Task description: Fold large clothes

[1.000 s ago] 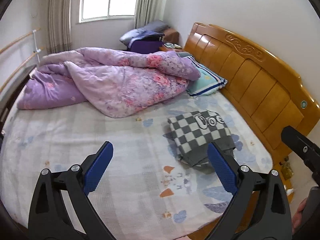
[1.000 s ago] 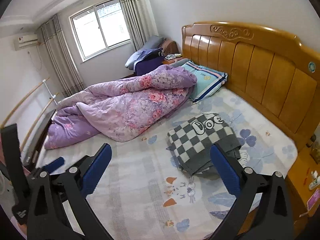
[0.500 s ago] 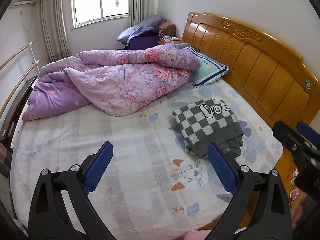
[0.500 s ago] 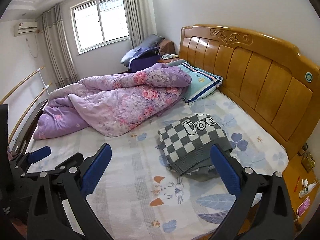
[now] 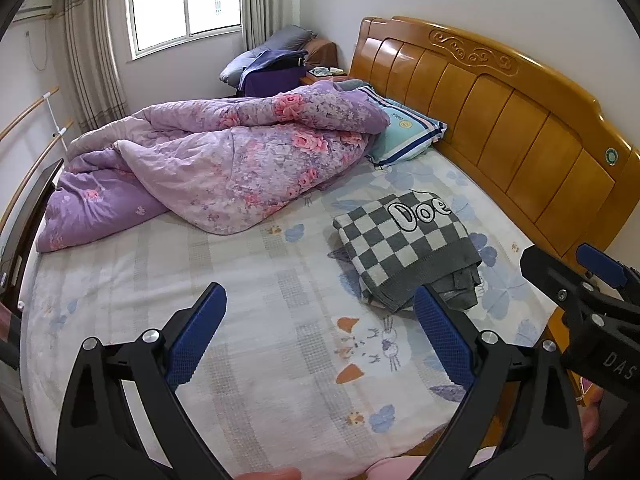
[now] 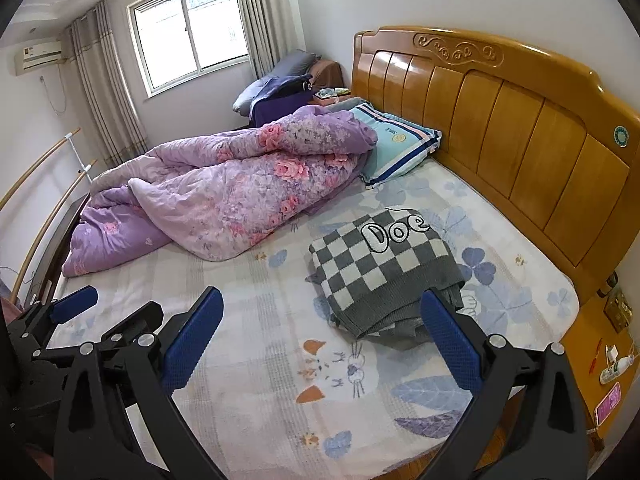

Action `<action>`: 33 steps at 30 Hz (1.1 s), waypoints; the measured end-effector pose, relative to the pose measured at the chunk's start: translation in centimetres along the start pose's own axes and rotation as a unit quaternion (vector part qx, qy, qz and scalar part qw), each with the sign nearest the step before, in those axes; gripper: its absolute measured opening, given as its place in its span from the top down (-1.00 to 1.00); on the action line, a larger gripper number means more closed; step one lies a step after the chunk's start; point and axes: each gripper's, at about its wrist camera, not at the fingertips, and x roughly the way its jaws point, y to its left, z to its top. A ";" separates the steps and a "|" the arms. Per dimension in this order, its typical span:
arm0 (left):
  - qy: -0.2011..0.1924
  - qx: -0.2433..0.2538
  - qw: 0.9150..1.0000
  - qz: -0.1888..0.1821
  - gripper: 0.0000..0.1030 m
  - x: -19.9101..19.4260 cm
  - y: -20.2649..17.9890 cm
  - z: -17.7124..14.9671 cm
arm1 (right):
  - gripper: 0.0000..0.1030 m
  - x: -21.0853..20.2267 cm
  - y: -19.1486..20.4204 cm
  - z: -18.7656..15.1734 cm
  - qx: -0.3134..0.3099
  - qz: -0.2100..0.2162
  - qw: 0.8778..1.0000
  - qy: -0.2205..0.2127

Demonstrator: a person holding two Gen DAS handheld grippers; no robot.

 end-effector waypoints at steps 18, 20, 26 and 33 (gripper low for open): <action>0.010 -0.014 1.000 0.001 -0.84 0.9 0.5 -0.1 | -0.85 0.4 0.0 0.2 -0.009 -0.002 1.000 0.009; 0.009 -0.013 1.000 0.002 -0.84 0.9 0.5 -0.1 | -0.85 0.5 0.1 0.2 -0.010 -0.005 1.000 0.011; 0.010 -0.012 1.000 0.004 -0.84 0.7 0.8 -0.1 | -0.85 1.0 -0.1 0.5 -0.005 -0.005 1.000 0.018; 0.007 -0.009 1.000 0.002 -0.85 0.6 0.7 -0.1 | -0.85 1.3 -0.2 0.6 -0.010 -0.004 1.000 0.019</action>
